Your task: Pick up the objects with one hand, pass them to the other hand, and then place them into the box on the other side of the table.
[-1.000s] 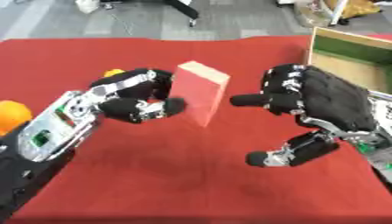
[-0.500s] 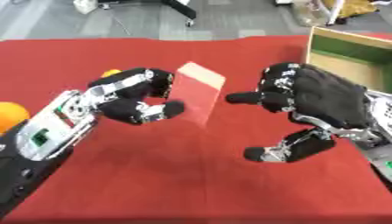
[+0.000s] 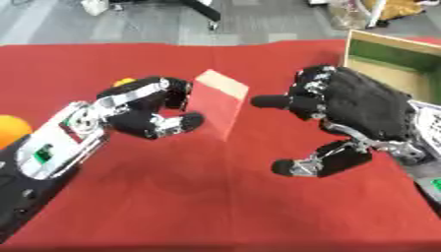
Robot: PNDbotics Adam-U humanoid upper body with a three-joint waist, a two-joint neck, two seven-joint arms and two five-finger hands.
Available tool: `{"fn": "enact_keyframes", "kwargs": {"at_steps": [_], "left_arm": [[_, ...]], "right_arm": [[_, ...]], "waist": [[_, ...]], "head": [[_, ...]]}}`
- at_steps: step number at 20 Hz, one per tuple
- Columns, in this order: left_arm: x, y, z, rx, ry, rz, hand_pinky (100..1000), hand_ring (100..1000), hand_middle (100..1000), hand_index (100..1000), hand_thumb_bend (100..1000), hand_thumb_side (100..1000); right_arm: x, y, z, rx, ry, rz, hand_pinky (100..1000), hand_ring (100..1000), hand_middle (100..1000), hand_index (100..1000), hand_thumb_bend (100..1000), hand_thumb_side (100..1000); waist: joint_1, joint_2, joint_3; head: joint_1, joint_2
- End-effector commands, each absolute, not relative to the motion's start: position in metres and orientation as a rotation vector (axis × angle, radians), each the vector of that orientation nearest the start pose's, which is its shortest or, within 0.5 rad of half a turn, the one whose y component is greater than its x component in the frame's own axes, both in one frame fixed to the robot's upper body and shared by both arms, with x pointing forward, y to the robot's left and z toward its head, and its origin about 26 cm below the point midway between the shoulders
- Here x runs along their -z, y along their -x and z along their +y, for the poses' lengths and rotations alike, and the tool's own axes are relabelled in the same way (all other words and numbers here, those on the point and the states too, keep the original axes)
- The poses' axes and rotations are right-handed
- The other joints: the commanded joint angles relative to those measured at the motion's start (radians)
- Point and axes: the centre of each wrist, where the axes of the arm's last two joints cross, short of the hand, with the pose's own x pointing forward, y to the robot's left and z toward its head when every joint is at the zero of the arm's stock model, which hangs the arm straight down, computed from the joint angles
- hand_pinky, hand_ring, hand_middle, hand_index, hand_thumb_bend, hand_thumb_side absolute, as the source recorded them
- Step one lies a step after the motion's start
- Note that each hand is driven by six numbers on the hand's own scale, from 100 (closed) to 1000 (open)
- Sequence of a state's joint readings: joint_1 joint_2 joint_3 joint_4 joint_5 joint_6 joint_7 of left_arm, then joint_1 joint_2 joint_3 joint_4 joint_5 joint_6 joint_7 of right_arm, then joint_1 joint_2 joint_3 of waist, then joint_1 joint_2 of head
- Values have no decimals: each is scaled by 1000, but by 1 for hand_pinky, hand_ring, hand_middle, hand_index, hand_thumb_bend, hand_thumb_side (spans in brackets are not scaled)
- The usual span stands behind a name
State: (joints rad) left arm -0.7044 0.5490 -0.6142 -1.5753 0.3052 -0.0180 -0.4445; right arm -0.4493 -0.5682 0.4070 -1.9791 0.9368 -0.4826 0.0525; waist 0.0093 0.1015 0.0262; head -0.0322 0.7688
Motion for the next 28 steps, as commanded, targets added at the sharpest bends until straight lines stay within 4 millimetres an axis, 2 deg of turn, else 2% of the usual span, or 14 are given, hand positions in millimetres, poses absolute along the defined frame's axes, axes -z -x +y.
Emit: {"fn": "enact_keyframes", "kwargs": {"at_steps": [1,20,28], "left_arm": [[-183,-372,178,1381,434,-1701,700,617,558,587,100,528],[-199,-365,177,1382,468,-1743,698,617,558,587,100,531],[-215,-352,163,1391,550,-1770,700,618,557,586,100,531]], "right_arm": [[-214,-296,-195,1794,-852,2348,446,289,247,894,541,428],[-214,-296,-195,1751,-873,2376,429,279,231,910,534,426],[-219,-297,-193,1759,-886,2357,430,280,235,913,543,421]], "waist": [[0,-26,0],[-2,-29,9],[-1,-32,10]], "head": [[-2,1],[-6,1],[-6,1]]}}
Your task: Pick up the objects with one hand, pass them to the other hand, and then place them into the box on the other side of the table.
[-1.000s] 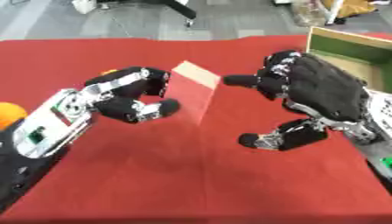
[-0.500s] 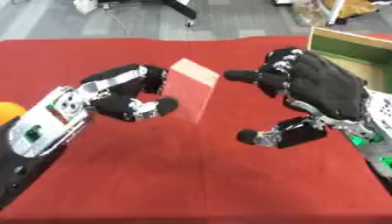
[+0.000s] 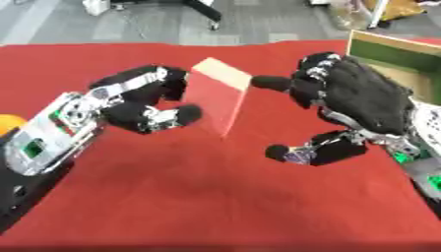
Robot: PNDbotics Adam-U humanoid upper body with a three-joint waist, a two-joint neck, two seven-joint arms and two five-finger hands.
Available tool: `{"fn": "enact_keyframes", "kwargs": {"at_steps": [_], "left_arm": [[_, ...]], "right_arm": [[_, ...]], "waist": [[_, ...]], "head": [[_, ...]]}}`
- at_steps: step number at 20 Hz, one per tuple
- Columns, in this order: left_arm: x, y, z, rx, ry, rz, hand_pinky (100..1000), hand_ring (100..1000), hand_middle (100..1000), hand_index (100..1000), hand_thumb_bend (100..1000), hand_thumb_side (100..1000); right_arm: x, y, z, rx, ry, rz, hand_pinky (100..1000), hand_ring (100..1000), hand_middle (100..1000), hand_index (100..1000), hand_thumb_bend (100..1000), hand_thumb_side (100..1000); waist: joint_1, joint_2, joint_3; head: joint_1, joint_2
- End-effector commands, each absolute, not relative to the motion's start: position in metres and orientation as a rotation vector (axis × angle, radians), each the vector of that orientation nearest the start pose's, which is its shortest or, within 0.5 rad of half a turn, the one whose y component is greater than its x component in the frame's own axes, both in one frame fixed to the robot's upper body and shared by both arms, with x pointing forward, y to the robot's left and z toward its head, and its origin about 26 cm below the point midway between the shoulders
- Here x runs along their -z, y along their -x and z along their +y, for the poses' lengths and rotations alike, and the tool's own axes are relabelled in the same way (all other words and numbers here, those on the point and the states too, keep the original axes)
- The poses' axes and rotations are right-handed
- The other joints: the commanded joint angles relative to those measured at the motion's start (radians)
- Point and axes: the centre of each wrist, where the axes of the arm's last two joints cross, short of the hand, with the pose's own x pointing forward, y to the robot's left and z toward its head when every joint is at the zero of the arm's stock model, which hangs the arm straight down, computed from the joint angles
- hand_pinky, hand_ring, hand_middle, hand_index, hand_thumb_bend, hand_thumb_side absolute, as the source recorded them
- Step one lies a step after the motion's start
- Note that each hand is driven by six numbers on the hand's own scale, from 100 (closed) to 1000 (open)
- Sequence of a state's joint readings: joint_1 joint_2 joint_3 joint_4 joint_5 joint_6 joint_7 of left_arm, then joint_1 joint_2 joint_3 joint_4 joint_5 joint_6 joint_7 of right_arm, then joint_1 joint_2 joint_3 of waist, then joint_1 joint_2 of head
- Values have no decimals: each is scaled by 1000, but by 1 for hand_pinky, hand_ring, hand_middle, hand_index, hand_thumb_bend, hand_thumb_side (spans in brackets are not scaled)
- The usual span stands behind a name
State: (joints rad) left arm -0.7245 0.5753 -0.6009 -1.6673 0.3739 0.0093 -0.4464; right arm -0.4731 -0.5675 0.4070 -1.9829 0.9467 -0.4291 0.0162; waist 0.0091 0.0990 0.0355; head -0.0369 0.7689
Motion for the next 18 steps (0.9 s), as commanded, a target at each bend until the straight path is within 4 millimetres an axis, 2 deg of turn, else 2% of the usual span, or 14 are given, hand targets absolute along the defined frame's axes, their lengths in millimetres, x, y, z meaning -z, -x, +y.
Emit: {"fn": "enact_keyframes", "kwargs": {"at_steps": [1,18], "left_arm": [[-216,-352,162,1389,550,-1770,700,618,556,585,100,530],[-209,-359,169,1380,476,-1729,703,621,558,587,100,523]], "right_arm": [[-220,-297,-193,1755,-889,2357,429,280,235,913,545,419],[-222,-298,-188,1762,-918,2396,419,267,228,913,525,420]], "waist": [[-1,-29,0],[-1,-29,-5]], "head": [[-1,1],[0,1]]}}
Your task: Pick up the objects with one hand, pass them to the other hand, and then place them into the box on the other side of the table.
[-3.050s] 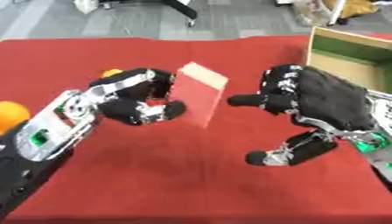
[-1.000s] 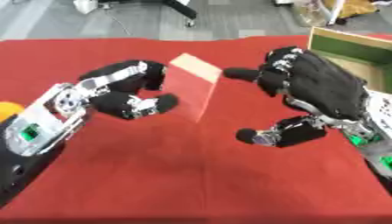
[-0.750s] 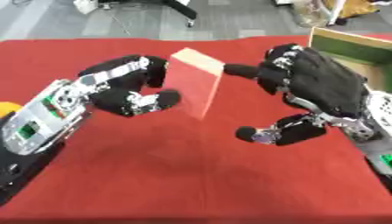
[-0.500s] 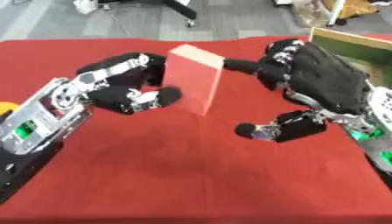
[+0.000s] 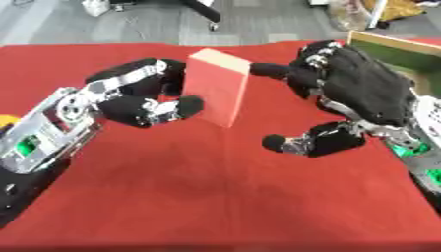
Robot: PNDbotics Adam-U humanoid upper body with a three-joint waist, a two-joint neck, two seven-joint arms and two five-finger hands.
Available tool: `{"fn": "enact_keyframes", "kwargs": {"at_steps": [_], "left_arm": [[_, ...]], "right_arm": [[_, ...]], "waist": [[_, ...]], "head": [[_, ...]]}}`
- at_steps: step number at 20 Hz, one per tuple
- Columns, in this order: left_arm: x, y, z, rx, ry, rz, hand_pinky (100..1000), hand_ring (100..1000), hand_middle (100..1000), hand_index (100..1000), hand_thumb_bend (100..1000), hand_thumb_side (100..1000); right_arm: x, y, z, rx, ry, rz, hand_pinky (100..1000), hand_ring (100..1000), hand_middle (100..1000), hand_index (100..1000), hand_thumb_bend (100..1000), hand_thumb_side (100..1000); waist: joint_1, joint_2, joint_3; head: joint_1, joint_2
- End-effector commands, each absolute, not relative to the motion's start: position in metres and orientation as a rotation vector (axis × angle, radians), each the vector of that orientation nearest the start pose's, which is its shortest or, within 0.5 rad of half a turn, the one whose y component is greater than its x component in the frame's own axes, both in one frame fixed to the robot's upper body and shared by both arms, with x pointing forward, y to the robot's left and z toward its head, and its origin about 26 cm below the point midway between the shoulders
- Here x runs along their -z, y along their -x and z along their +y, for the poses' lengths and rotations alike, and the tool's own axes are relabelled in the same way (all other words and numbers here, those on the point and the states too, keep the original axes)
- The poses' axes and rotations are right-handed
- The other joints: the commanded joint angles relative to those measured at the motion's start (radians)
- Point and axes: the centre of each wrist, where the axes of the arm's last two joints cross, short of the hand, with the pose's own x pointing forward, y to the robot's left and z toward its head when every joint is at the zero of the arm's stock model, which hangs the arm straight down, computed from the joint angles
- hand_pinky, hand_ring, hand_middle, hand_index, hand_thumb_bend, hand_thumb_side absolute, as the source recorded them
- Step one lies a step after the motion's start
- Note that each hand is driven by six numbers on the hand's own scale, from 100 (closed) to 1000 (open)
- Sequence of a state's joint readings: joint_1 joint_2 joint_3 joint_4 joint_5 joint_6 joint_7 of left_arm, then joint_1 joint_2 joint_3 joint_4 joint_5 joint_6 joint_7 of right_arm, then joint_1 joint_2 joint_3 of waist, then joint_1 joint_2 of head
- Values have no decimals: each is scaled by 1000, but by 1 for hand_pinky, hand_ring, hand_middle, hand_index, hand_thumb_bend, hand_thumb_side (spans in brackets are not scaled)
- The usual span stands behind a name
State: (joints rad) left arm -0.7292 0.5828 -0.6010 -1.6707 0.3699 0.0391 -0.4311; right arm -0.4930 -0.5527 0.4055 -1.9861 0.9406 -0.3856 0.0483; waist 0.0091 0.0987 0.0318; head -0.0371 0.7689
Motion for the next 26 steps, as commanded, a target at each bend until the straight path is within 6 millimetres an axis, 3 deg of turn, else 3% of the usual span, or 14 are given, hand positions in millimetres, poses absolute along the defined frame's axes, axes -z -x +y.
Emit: {"fn": "enact_keyframes", "kwargs": {"at_steps": [1,26], "left_arm": [[-207,-360,170,1382,466,-1724,703,622,558,588,100,519],[-199,-369,176,1407,434,-1687,702,615,559,589,100,524]], "right_arm": [[-222,-298,-188,1763,-919,2397,418,266,227,912,526,420],[-225,-298,-186,1763,-914,2401,407,255,219,910,518,418]], "waist": [[-2,-29,-2],[1,-30,-10]], "head": [[0,1],[-1,1]]}}
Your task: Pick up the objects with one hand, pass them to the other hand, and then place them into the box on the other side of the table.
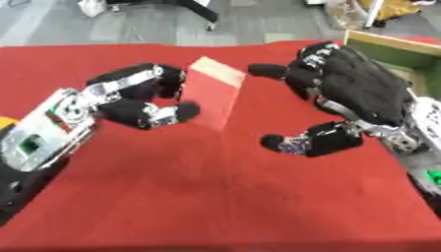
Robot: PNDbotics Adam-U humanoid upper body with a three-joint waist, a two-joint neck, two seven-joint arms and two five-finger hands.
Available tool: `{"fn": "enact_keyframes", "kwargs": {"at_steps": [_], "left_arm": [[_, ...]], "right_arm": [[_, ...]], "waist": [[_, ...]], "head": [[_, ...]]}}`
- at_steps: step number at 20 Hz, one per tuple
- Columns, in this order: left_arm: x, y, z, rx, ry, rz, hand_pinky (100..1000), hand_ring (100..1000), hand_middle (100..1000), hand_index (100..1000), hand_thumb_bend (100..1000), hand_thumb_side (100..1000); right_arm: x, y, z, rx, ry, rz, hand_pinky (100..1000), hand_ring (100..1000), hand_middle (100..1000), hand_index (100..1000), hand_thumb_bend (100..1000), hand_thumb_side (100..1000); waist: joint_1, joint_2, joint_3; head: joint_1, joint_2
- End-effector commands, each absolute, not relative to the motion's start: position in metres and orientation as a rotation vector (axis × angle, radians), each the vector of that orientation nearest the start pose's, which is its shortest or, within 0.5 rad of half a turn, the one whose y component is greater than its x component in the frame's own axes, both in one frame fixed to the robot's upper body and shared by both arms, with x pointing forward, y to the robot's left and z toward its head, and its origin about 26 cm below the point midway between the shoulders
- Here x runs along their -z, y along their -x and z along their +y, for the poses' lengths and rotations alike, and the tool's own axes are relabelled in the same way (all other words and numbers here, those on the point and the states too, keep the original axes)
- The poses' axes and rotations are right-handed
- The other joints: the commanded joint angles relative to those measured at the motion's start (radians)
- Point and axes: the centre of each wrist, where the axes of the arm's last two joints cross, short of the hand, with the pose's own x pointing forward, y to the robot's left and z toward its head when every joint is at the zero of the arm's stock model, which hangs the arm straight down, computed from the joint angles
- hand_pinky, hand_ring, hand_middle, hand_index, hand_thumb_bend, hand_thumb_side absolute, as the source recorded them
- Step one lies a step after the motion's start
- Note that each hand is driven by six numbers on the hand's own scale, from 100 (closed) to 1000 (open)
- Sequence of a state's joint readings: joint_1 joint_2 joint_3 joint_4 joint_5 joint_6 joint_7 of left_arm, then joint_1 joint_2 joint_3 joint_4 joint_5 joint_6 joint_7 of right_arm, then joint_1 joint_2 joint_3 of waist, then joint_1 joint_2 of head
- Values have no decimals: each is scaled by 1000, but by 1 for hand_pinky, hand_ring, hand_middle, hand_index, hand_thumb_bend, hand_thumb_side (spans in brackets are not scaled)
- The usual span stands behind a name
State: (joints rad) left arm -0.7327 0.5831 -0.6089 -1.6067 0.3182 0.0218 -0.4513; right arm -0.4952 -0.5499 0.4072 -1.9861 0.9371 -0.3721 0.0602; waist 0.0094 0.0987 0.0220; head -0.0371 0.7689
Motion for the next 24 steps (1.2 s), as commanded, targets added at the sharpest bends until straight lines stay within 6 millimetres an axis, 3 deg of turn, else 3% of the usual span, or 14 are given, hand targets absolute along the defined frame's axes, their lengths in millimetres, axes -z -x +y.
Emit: {"fn": "enact_keyframes", "kwargs": {"at_steps": [1,24], "left_arm": [[-199,-369,175,1410,437,-1686,702,614,559,589,100,524],[-211,-367,175,1454,439,-1683,703,617,561,592,100,521]], "right_arm": [[-225,-298,-185,1764,-914,2400,406,255,219,910,518,418],[-229,-298,-180,1748,-918,2384,403,257,221,907,540,408]], "waist": [[1,-30,0],[3,-31,5]], "head": [[-2,1],[-7,1]]}}
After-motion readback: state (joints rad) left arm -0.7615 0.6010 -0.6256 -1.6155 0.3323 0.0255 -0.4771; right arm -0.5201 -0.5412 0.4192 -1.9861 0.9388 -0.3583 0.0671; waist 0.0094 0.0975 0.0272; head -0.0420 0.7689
